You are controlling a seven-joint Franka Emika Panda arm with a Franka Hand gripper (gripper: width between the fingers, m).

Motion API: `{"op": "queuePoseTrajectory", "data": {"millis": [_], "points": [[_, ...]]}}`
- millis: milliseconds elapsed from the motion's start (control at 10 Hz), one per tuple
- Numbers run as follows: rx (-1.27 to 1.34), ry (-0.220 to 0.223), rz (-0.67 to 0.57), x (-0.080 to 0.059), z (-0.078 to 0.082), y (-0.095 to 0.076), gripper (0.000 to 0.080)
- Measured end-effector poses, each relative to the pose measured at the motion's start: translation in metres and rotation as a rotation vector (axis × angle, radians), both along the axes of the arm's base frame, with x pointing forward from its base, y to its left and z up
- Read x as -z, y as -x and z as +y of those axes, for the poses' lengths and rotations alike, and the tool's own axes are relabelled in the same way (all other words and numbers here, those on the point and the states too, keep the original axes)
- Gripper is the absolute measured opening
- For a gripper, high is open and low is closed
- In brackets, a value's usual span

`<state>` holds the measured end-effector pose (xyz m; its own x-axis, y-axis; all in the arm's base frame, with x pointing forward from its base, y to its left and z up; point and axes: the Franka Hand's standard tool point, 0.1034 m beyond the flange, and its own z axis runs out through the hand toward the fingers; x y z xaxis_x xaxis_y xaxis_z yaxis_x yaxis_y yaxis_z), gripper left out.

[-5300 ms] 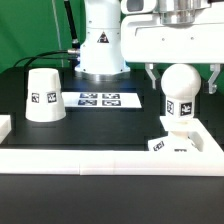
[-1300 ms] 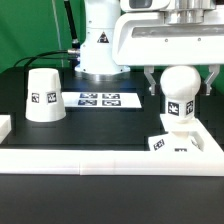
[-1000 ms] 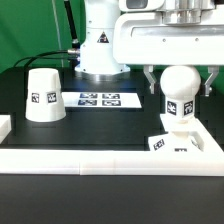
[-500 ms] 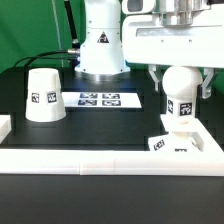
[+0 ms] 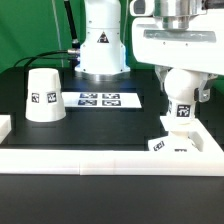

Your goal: Assemble lamp

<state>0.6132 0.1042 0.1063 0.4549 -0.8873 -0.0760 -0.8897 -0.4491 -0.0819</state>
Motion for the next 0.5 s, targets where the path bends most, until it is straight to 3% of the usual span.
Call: {"op": "queuePoseTrajectory", "data": {"millis": [100, 300, 500], "points": [[0.004, -0.001, 0.000, 0.0001, 0.0001, 0.0000, 0.0576], [-0.058, 0.002, -0.006, 0.0001, 0.0004, 0.0001, 0.0688], [-0.202, 0.010, -0.005, 0.0001, -0.0001, 0.0020, 0.0696]]}}
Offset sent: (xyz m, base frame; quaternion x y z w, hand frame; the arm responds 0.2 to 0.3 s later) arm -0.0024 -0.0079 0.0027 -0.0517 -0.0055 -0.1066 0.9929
